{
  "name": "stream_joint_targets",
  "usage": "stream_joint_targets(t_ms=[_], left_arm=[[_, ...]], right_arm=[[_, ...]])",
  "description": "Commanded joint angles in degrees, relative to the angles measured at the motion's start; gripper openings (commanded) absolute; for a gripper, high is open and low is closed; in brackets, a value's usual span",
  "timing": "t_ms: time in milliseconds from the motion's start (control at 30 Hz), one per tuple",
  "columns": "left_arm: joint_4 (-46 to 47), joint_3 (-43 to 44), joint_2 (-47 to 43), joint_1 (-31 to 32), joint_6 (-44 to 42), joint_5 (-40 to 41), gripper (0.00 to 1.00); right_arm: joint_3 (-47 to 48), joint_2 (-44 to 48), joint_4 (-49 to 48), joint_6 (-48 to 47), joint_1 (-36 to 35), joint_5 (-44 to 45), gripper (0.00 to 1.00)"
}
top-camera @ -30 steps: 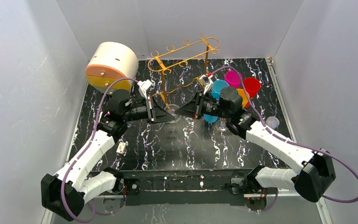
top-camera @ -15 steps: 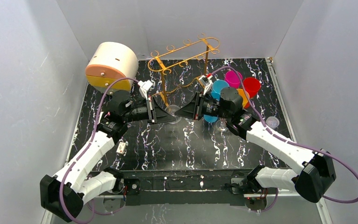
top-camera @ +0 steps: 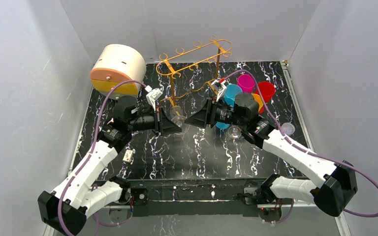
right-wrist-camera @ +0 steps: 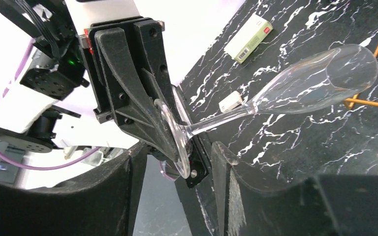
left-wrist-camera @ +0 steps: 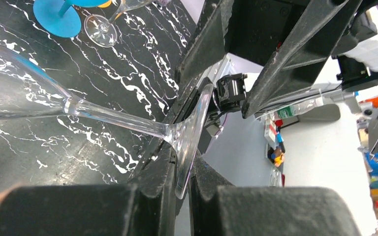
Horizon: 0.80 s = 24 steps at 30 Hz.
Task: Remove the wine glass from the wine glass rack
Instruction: Place the wine glass at the center of the board.
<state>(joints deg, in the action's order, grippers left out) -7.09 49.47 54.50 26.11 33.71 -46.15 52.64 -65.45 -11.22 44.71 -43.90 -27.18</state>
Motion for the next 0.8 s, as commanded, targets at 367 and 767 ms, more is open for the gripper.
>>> stream_joint_targets(t_ms=[367,767], left_arm=[[-9.2,1.9,-6.2,0.3,-18.7,1.6,0.00],[-11.8,-1.3,-10.2,0.2,-39.7,-19.8,0.00]], right_arm=[[2.3,11.1,12.9,-9.2,-0.1,31.8,0.81],[11.2,2.1,23.4,-3.8,19.5,1.0,0.94]])
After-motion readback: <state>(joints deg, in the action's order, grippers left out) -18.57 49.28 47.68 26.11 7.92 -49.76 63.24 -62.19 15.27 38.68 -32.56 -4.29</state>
